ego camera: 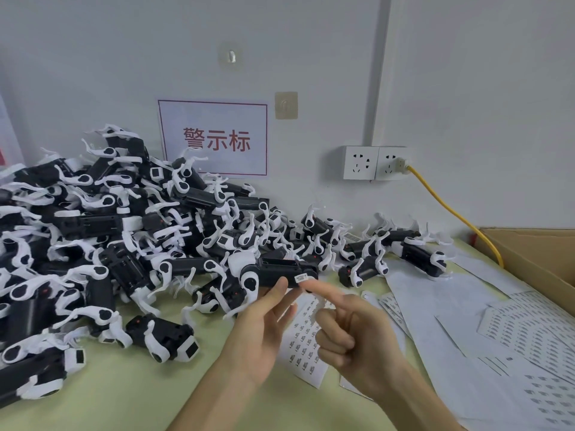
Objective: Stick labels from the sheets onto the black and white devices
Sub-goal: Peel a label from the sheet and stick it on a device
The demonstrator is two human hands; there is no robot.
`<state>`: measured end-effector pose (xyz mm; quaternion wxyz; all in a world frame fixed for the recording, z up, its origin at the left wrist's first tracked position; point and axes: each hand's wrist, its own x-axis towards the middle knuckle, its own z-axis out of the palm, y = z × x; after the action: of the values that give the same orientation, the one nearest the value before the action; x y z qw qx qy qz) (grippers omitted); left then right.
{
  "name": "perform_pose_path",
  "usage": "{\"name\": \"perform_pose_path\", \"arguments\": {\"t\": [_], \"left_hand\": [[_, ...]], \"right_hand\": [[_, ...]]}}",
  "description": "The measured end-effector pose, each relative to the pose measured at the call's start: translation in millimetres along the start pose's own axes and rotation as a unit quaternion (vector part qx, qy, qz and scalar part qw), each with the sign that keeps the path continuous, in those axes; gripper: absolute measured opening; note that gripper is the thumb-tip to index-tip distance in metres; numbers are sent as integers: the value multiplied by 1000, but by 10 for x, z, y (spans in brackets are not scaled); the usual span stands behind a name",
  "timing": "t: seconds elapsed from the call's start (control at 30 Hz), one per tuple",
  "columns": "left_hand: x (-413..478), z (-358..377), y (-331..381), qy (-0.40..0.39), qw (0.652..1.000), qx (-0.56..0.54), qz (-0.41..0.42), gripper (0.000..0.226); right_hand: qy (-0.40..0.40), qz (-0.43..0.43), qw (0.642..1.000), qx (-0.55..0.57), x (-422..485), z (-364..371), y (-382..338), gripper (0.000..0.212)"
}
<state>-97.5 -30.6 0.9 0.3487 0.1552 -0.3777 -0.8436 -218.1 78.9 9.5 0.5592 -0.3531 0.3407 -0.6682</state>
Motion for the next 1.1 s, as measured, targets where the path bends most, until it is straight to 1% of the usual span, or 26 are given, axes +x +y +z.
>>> {"name": "perform_pose_path", "arguments": {"t": [0.07,0.13,0.23,0.27,0.47,0.6,0.7,0.83,1.1], "left_hand": [[8,-10,-13,9,999,-34,2,3],[16,-22,-15,13,997,-73,7,5],[13,-38,16,-26,995,-91,5,23],[9,-35,26,-32,995,-92,3,24],[8,-60,6,-38,997,-59,-12,17],[20,-77,-10,-27,998,-50,-16,12],[13,-65,-6,-25,999,-36,-8,16],[6,-52,8,-23,999,-32,-10,14],[-12,-38,18,-12,1000,-25,-8,26]], "right_hand": [[-16,31,999,-30,17,56,68,56],[-20,46,998,-33,28,83,118,59],[-23,55,998,22,35,83,173,60],[-25,56,997,38,37,83,182,61],[-49,53,995,64,47,82,225,60],[-65,48,993,82,56,68,234,58],[-73,48,993,79,61,57,238,58],[-86,47,993,73,62,51,247,59],[-84,51,993,72,58,42,252,61]]}}
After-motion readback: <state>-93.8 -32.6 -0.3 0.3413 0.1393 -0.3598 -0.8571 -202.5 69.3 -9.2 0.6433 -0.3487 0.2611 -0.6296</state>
